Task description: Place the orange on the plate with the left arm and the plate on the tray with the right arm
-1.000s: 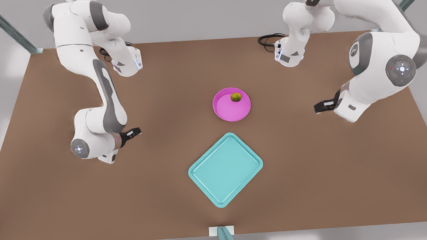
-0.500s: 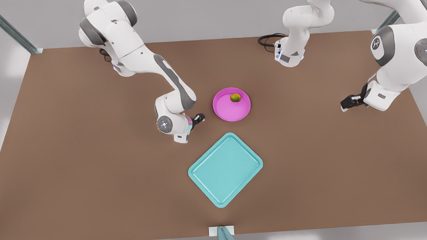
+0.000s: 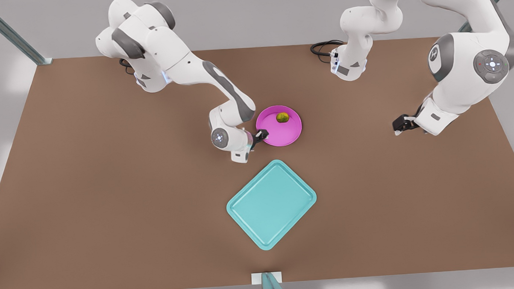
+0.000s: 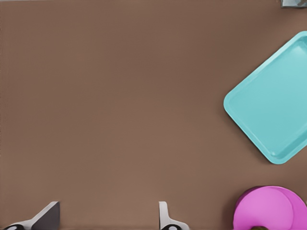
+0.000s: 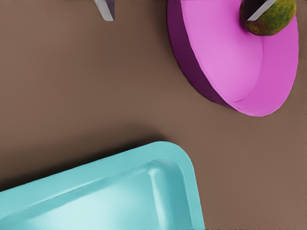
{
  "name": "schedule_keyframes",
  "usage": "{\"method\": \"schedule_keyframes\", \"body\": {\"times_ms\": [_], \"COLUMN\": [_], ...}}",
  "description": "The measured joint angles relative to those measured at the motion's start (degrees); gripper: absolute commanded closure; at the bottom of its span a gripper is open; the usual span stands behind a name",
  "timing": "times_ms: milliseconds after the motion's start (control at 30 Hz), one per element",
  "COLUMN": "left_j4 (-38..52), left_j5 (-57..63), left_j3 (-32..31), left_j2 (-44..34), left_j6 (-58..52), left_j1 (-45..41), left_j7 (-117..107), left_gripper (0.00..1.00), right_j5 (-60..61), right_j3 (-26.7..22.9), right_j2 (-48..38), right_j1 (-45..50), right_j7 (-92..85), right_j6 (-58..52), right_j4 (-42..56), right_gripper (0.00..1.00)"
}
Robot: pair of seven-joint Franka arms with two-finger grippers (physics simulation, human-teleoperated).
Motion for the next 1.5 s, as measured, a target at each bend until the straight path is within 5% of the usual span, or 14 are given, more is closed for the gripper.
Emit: {"method": "schedule_keyframes", "body": {"times_ms": [533,600,633,833,900,1333,1500], "left_j4": [0.04,0.07,0.08,0.09,0.09,0.91,1.27], "left_j5": [-0.15,-0.16,-0.17,-0.15,-0.17,-0.23,-0.23], "left_j3": [-0.01,-0.01,-0.01,-0.06,-0.09,-0.18,-0.18], "left_j2": [0.0,0.0,-0.04,-0.26,-0.26,-0.1,-0.09], "left_j6": [-0.18,-0.18,-0.18,-0.24,-0.25,-1.24,-1.73], "left_j1": [-0.8,-0.74,-0.74,-0.84,-0.87,-0.84,-0.83], "left_j7": [1.35,1.44,1.48,1.62,1.66,1.83,1.84], "left_gripper": [0.0,0.0,0.0,0.0,0.0,0.0,0.0], "right_j5": [0.84,0.87,0.99,0.49,0.47,0.52,0.63], "right_j3": [0.78,0.79,0.8,0.81,0.98,1.25,1.49], "right_j2": [3.04,3.29,3.36,4.03,4.04,4.97,5.0], "right_j1": [1.54,1.68,1.74,1.78,1.79,1.7,1.7], "right_j7": [2.82,2.92,2.85,3.27,3.37,3.92,3.91], "right_j6": [0.92,0.93,0.93,0.98,0.98,0.95,0.87], "right_j4": [1.67,1.67,1.68,1.67,1.68,1.74,2.42], "right_gripper": [0.0,0.25,0.3,0.35,0.49,0.61,0.74]}}
